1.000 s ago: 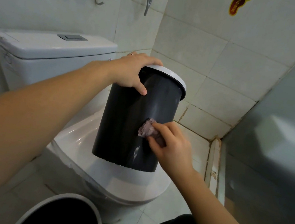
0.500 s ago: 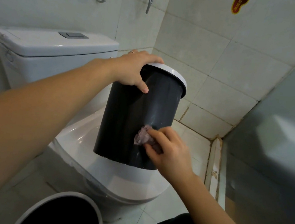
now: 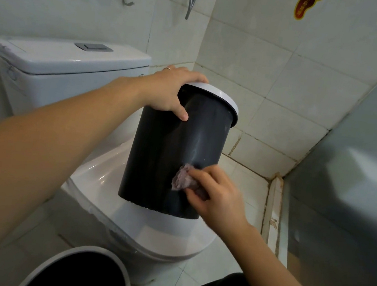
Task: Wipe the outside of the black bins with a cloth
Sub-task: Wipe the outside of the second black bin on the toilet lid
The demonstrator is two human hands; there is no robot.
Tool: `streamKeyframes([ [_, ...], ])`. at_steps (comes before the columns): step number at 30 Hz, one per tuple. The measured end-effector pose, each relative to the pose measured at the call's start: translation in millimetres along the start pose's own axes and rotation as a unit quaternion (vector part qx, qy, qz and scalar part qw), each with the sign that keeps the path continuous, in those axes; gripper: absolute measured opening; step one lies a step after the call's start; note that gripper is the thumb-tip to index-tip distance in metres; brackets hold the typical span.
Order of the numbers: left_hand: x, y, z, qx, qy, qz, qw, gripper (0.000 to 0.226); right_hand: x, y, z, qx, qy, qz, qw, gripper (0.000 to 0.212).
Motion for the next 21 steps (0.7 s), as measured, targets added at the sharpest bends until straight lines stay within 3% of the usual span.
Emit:
streamKeyframes([
  [3,0.9,1.3,-0.7,0.005,-0.001,-0.010,1.000,0.093,13.0,-3.6,-19.0,0.030,0.061,0.014,0.998,0.026],
  [6,0.0,1.5,-0.8,0.004,0.002,-0.007,1.000,0.093,6.2,-0.7,-16.7,0.024,0.067,0.009,0.997,0.025],
  [15,-3.1,1.2,-1.9,0.003,-0.012,-0.009,1.000,0.094,-48.4,11.4,44.6,-0.062,-0.102,-0.010,0.993,0.030],
  [21,0.2,5.9,-5.6,0.007,-0.010,-0.033,0.999,0.092,-27.2,-1.2,11.1,-0.015,-0.002,0.021,1.000,0.028],
])
Point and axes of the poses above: each hand's wrist, its own z-axis towards the middle knuckle, its own y-axis out of the back of the hand, x = y × z, the point moved 7 cm from there along z, towards the middle knuckle, and after that the axes turned 10 degrees about -x, right-handed, at the moved point
